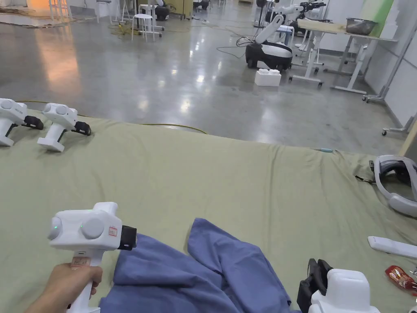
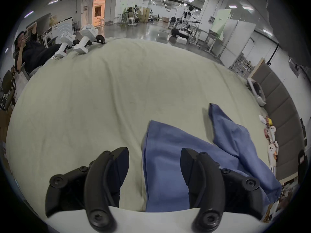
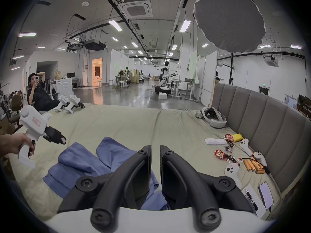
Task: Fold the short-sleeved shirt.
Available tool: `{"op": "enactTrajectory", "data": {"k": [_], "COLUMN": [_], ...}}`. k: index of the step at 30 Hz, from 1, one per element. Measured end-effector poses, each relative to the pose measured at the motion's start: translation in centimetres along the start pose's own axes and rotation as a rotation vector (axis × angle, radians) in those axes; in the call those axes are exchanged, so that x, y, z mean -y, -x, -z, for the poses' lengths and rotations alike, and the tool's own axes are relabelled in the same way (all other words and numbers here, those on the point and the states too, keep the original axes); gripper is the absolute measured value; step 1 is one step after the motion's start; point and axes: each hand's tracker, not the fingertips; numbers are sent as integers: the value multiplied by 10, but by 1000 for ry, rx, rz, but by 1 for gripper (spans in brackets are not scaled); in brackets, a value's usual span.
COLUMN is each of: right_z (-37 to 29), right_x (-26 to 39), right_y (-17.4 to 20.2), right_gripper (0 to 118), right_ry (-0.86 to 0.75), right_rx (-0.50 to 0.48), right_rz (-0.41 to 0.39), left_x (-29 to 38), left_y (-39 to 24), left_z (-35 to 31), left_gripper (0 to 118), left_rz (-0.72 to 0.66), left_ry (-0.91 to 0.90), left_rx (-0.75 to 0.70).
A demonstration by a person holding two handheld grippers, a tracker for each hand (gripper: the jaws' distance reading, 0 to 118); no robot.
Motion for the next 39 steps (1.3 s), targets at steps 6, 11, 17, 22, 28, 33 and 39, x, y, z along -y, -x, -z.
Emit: {"op": "enactTrajectory", "data": {"k": [6,11,17,22,28,33,39], "right_z": [10,15,21,36,63,89,96], "right_x": [14,28,43,49,77,102,114], "right_y": [-20,-42,-63,-84,-98,-84,-62], "right_gripper": [14,14,14,35,64,64,15], "right_ry": [52,108,197,384,624,713,681], "right_rx": [39,84,105,33,-51,-108,-95], "right_rz": [-6,28,59,33,101,126,21], "left_x": [-11,1,12,5,14,34,56], "left_y": [-8,-16,-50,-32,-18,-8,-7], "left_z": [54,75,72,47,-6,-48,-73], "left_gripper": [74,74,9,7,7,7,7], "left_rz": [53,111,305,166,171,98,100], "left_ry": [92,106,47,28,-77,-173,-199], "left_rx": [-60,-139,-153,-39,6,84,71]}}
